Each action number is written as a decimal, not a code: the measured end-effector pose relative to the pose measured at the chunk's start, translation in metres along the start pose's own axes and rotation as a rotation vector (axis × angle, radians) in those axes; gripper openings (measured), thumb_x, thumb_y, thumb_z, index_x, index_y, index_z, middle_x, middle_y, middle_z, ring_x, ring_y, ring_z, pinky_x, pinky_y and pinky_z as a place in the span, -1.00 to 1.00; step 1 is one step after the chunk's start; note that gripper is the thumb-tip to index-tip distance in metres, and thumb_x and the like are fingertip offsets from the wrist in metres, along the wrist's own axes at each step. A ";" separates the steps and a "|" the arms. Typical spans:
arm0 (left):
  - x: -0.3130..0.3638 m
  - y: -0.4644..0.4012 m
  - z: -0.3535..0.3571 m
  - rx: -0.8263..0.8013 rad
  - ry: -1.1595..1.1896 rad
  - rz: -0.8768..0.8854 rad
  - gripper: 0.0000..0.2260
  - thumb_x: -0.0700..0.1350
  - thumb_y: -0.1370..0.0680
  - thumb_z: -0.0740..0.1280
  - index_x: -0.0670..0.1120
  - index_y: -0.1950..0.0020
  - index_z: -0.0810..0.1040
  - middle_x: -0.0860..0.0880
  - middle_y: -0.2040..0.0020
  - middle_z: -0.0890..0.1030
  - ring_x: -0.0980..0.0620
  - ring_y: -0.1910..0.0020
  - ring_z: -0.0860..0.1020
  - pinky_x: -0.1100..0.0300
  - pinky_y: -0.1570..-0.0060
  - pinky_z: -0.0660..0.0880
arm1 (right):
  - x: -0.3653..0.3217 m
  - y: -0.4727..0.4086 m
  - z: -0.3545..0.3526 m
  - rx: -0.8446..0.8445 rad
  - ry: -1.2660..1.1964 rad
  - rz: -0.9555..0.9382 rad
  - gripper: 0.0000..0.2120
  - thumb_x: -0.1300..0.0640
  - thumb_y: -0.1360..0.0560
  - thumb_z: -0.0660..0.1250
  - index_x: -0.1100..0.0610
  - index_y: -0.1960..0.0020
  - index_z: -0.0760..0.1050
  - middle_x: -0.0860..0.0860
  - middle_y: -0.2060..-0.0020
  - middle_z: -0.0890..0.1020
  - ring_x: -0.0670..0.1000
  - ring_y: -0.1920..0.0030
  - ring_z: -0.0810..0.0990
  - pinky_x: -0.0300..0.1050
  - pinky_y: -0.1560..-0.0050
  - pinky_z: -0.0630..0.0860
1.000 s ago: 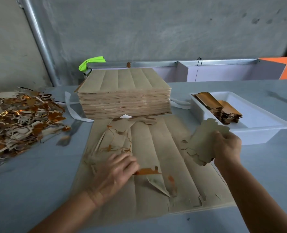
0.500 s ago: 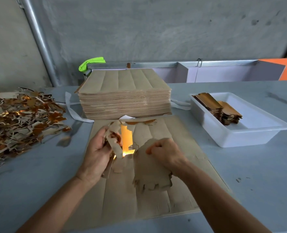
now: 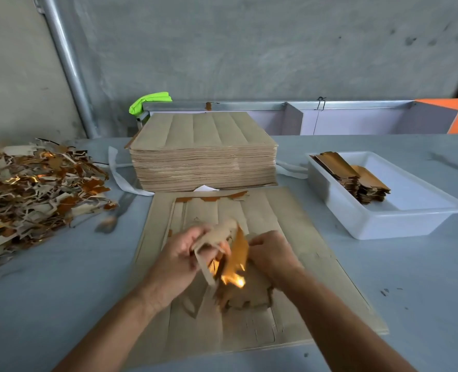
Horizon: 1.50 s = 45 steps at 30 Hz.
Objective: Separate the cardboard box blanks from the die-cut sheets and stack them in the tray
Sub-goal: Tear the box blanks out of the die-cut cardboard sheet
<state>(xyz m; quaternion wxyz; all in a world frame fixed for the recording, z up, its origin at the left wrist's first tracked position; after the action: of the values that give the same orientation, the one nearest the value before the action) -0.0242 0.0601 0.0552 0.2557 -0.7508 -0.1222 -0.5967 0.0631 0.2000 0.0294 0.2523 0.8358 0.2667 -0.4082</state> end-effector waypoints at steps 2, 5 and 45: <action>0.000 0.011 0.004 -0.186 -0.327 0.071 -0.83 -0.24 -0.50 0.36 0.04 0.12 0.64 0.04 0.11 0.63 0.14 0.07 0.57 0.22 0.02 0.52 | 0.010 -0.005 -0.021 0.092 0.020 -0.047 -0.82 0.24 -0.51 0.30 0.06 0.17 0.64 -0.12 0.29 0.51 -0.08 0.19 0.52 -0.31 0.33 0.45; -0.019 0.028 0.028 -0.533 -0.636 -0.015 -0.82 -0.22 -0.49 0.39 0.01 -0.03 0.63 0.17 -0.07 0.57 0.25 -0.09 0.50 0.22 -0.19 0.45 | 0.023 -0.009 -0.047 0.195 -0.034 -0.047 -0.78 0.26 -0.49 0.31 0.01 0.23 0.62 -0.12 0.26 0.52 -0.08 0.23 0.51 -0.30 0.38 0.43; -0.039 -0.007 -0.025 0.301 0.305 -0.359 -0.84 -0.26 -0.49 0.35 -0.11 -0.05 0.58 0.02 0.11 0.67 0.05 -0.01 0.57 0.14 -0.12 0.42 | 0.015 0.024 -0.006 0.035 -0.044 -0.257 -0.63 -0.10 -0.55 0.24 0.19 0.10 0.61 0.16 0.15 0.63 0.03 0.20 0.58 -0.05 0.13 0.55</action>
<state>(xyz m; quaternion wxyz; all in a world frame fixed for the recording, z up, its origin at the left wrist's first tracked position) -0.0586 0.0578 0.0233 0.2699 -0.5723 -0.3007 -0.7136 0.0901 0.1895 0.0251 0.1891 0.7898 0.3589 -0.4601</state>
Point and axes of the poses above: each hand's wrist, its own y-axis away from the middle knuckle, its own z-axis out of the palm, x = y × z, the point moved 5 cm from there along -y, towards the middle knuckle
